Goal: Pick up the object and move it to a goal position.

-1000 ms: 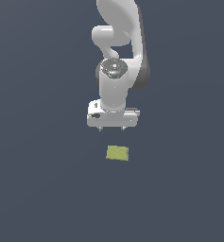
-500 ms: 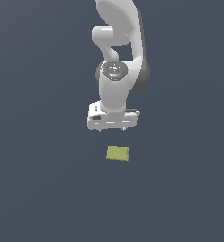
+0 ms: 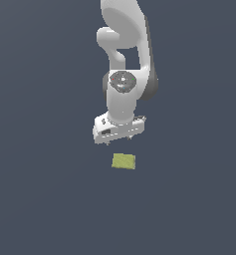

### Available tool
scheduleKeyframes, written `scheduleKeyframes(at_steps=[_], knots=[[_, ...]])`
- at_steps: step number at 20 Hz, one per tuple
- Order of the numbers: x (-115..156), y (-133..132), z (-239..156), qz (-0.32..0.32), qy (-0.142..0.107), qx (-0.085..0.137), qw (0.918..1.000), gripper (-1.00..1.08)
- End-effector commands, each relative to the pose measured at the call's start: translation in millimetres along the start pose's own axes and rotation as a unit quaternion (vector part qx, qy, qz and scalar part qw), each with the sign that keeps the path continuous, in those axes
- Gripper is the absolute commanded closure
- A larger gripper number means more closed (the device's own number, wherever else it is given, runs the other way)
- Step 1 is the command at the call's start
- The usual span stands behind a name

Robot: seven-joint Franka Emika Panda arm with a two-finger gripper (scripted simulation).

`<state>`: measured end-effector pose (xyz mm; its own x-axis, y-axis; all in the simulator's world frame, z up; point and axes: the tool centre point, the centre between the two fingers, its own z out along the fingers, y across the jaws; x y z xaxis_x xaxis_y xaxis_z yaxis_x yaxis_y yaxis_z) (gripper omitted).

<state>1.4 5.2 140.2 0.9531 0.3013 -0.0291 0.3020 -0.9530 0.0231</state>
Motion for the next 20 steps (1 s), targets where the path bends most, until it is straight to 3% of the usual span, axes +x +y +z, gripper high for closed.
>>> scheduleKeyframes(at_steps=[1,10,15,20], knots=[[3,-1,5,-0.036,0.000,-0.001,0.9993,-0.92],[14,-3,23,-0.167,0.001,-0.001,0.9860,-0.92],[19,-5,33,-0.238,0.002,-0.001,0.9713,-0.92],[25,-7,42,-0.307,0.004,0.000,0.9516,-0.92]])
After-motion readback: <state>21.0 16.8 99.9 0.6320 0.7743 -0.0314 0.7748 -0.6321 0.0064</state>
